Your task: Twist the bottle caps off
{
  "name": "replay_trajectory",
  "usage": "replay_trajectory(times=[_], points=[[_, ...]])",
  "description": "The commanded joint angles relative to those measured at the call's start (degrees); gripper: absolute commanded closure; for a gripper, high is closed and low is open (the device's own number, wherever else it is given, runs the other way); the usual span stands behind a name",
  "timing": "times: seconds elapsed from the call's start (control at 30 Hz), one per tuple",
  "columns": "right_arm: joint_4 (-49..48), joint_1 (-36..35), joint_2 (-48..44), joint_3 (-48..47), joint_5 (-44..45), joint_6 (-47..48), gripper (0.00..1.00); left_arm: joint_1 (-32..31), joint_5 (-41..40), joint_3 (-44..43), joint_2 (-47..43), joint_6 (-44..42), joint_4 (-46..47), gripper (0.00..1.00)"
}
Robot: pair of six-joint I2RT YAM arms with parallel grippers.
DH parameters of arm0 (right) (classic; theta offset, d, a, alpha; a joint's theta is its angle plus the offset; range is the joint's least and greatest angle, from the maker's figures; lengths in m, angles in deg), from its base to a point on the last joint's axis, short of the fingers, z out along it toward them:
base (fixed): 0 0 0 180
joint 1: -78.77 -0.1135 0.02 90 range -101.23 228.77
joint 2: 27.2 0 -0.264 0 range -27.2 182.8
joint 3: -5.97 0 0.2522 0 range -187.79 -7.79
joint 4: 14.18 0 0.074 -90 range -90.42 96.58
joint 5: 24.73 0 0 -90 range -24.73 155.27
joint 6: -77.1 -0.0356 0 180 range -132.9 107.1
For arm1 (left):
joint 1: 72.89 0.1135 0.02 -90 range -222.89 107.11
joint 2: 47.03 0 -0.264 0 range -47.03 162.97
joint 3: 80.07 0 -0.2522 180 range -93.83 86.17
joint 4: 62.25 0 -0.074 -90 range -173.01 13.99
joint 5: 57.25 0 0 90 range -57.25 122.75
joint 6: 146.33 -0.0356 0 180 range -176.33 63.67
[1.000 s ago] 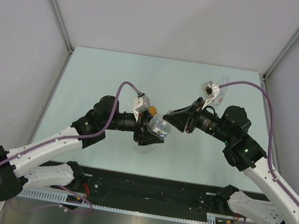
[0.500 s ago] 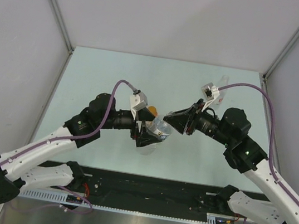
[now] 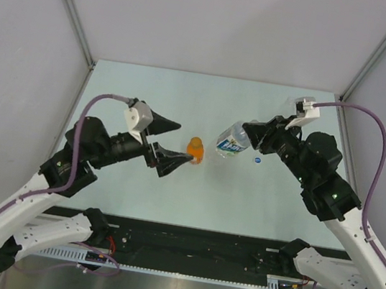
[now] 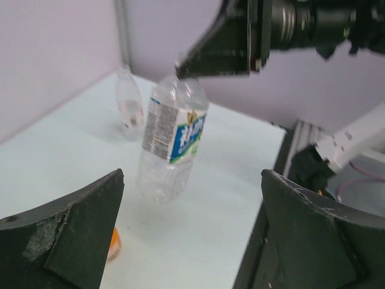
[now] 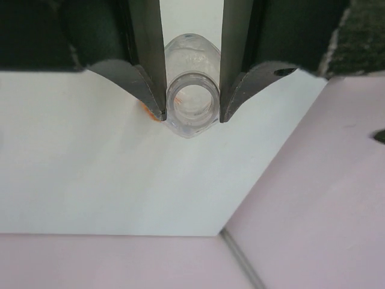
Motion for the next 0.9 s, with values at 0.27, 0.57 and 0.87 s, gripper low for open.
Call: replay_trajectory(times=[0.27,0.57,0.87], points=[[-4.5,0.9,5.0,-2.8,22.9,8.1,1.00,0.2,-21.9,-5.0,3.7,0.2,-1.8,0.00],[-20.7,0.9,14.5,-2.5,37.9,10.5,1.00,0.2,-32.6,-0.4,-2.2,0.5,-3.6,0.00],[-32.2,2.6,30.0,-2.1,36.6,11.7,1.00,0.2,-38.0,7.5,-8.0,1.8,-5.6,0.00]])
